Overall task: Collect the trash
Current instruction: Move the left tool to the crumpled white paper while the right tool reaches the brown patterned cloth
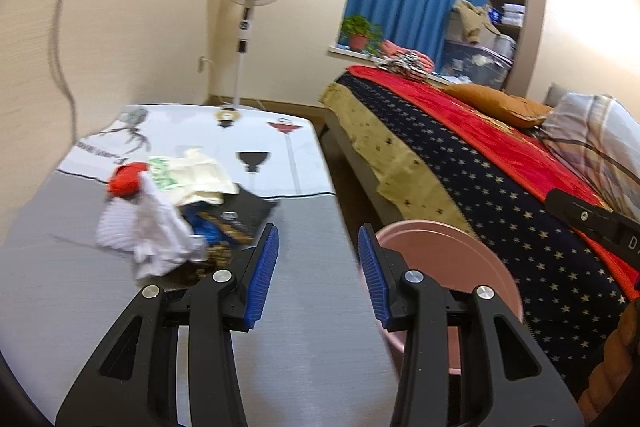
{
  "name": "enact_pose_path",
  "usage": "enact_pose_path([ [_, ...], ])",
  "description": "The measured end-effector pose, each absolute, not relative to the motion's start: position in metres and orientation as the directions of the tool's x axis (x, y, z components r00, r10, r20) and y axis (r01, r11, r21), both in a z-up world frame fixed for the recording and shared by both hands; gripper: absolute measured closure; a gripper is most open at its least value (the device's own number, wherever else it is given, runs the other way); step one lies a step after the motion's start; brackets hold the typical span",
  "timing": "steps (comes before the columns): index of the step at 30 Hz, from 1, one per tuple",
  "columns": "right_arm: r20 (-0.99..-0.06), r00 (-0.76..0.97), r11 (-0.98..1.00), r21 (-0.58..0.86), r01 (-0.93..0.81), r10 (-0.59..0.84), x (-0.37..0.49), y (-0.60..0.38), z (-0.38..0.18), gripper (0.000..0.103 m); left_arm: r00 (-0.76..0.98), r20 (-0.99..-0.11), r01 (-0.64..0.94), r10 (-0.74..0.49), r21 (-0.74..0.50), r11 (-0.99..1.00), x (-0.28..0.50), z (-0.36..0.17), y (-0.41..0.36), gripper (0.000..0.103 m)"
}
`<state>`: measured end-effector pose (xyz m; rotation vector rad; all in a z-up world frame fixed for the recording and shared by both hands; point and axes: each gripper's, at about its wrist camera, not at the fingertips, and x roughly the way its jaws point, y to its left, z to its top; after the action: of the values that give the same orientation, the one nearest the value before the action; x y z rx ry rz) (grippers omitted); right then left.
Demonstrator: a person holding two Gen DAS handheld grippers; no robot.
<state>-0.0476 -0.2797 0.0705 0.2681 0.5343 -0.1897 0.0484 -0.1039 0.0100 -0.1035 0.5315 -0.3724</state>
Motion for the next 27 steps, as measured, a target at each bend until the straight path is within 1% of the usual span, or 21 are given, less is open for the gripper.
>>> enact_pose_path([
  [8, -0.516, 0.856, 0.959, 0.256, 0.124, 0.028, -0.018, -0.24, 0.053, 0.074, 0.844, -0.471, 0.187, -0.258, -0.193, 0.963, 0.054, 0.007, -0.052, 0.062],
  [11, -0.523, 0.849, 0.96, 0.269, 0.077, 0.078, -0.004, -0.222, 0.042, 0.075, 0.859, -0.468, 0.132, -0.208, -0.19, 0.973, 0.055, 0.007, -0.034, 0.065],
  [17, -0.538, 0.824, 0.952, 0.307, -0.006, 0.179, 0.021, -0.186, 0.022, 0.076, 0.873, -0.47, 0.035, -0.129, -0.203, 0.979, 0.061, 0.007, -0.002, 0.066],
  [25, -0.587, 0.768, 0.943, 0.326, -0.067, 0.257, 0.054, -0.148, -0.01, 0.075, 0.878, -0.469, -0.015, -0.092, -0.219, 0.976, 0.067, 0.007, 0.019, 0.066],
  [27, -0.596, 0.756, 0.94, 0.332, -0.074, 0.27, 0.061, -0.143, -0.016, 0.074, 0.877, -0.471, -0.018, -0.092, -0.224, 0.974, 0.069, 0.006, 0.021, 0.066],
])
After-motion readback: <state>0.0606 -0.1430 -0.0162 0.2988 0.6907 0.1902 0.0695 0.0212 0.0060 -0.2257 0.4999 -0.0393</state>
